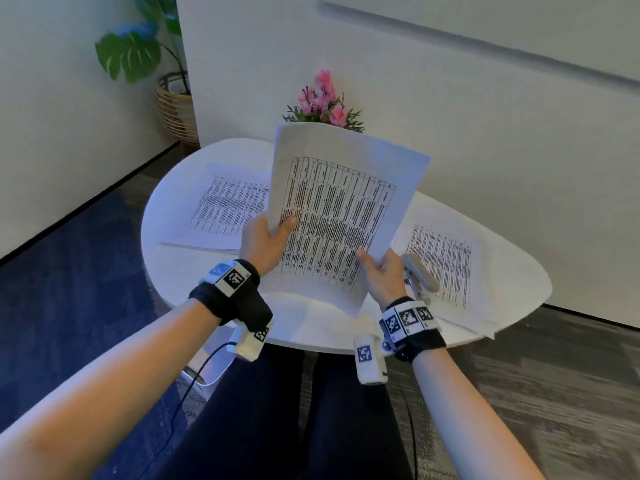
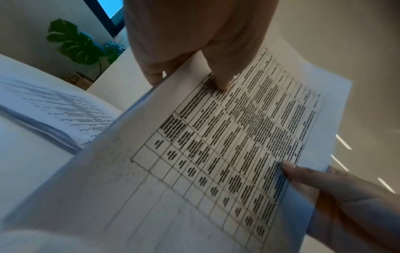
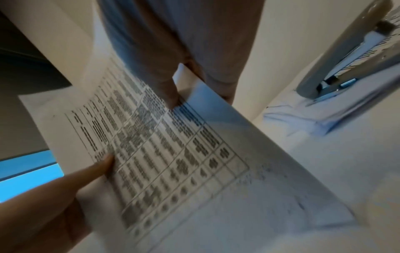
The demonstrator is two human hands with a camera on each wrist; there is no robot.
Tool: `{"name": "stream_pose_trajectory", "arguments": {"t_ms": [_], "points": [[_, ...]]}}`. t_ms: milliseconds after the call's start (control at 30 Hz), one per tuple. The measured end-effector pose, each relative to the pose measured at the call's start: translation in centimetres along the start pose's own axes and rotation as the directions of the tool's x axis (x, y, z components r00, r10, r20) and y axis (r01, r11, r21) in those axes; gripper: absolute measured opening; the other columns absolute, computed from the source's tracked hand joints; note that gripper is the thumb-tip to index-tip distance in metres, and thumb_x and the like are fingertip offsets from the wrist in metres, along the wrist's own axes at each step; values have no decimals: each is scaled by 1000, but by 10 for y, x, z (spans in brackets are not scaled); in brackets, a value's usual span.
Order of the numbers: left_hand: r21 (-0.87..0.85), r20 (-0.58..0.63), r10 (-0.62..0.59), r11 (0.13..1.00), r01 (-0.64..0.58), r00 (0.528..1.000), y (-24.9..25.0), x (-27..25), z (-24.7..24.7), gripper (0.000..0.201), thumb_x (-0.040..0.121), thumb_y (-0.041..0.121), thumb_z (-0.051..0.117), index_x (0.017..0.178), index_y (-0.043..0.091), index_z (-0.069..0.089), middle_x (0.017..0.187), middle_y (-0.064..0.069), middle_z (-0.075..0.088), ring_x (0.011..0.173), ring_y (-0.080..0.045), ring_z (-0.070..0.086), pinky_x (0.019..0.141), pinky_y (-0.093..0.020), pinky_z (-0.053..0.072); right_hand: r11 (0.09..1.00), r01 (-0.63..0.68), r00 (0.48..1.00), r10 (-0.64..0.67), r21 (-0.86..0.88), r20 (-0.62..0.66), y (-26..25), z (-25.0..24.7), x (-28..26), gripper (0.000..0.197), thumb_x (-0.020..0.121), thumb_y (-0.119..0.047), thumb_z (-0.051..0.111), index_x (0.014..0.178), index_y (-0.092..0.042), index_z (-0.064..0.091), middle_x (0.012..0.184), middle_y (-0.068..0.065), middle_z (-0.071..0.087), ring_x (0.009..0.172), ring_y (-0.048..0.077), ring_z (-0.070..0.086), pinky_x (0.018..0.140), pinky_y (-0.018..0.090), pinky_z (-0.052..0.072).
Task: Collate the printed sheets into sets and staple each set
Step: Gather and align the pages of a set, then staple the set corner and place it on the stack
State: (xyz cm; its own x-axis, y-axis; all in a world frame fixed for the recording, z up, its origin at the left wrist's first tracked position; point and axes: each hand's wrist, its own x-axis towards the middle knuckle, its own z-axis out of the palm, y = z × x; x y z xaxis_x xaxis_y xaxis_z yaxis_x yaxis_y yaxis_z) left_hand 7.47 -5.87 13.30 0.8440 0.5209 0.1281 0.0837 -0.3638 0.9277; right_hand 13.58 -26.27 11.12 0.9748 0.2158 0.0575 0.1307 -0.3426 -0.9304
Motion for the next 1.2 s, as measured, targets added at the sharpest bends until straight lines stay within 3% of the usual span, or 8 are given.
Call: {"name": "stream_pose_trajectory", "arguments": {"t_ms": [200,300,433,567,767,867,1000,1200], "points": [[109,146,-104,990,88,984,12,8,-21,32,92,35,60,97,3,62,74,-9,58,65,-23,55,62,-34,50,967,-37,977,88,-254,192,16,-57,44,68,68,-60,74,118,-23,48,107,-3,57,103,22,57,90,40,48],[140,212,-195,976,168,958,5,-1,-33,29,91,34,61,95,5,60,74,-8,56,65,-22,54,69,-39,52,688,-79,974,206,-722,90,43,-89,68,80,70,-49,78,131,-9,47,129,13,50,118,32,49,95,44,45],[130,298,-295,955,267,908,-2,-18,-40,28,90,31,64,102,6,61,85,-9,62,71,-21,57,69,-32,49,472,-213,929,370,-856,-27,71,-100,78,55,83,-58,59,66,-8,48,60,7,48,53,18,46,52,27,37],[152,342,-315,948,279,885,-3,-28,-39,18,89,29,65,89,12,58,74,-2,57,63,-14,52,57,-24,43,503,-233,926,377,-832,-31,90,-94,83,46,89,-50,54,71,-8,51,59,3,46,51,17,43,47,25,31],[132,352,-307,952,277,884,0,-30,-36,16,88,27,66,83,16,56,73,2,58,64,-11,52,57,-23,41,840,-378,924,315,-388,-218,64,-98,64,34,91,-18,58,115,3,46,87,14,53,71,26,50,65,34,39],[213,357,-287,951,222,889,4,-29,-32,24,89,29,66,73,19,51,64,3,51,55,-10,47,50,-21,35,983,-185,878,172,15,-446,14,-111,47,43,88,-19,64,123,-5,43,98,10,56,76,21,53,65,29,42],[351,399,-258,930,114,880,11,-30,-18,27,90,34,63,74,15,52,63,1,50,54,-12,48,49,-22,35,859,202,817,116,470,-564,-73,-114,31,8,86,-17,63,86,-13,57,62,1,56,41,5,50,41,15,33],[402,447,-218,916,23,868,30,-37,3,27,91,37,61,77,16,51,66,0,52,54,-14,49,50,-23,40,797,262,917,-30,544,-399,-116,-67,30,51,75,-56,69,97,-11,60,89,8,65,77,19,62,65,27,48]]}}
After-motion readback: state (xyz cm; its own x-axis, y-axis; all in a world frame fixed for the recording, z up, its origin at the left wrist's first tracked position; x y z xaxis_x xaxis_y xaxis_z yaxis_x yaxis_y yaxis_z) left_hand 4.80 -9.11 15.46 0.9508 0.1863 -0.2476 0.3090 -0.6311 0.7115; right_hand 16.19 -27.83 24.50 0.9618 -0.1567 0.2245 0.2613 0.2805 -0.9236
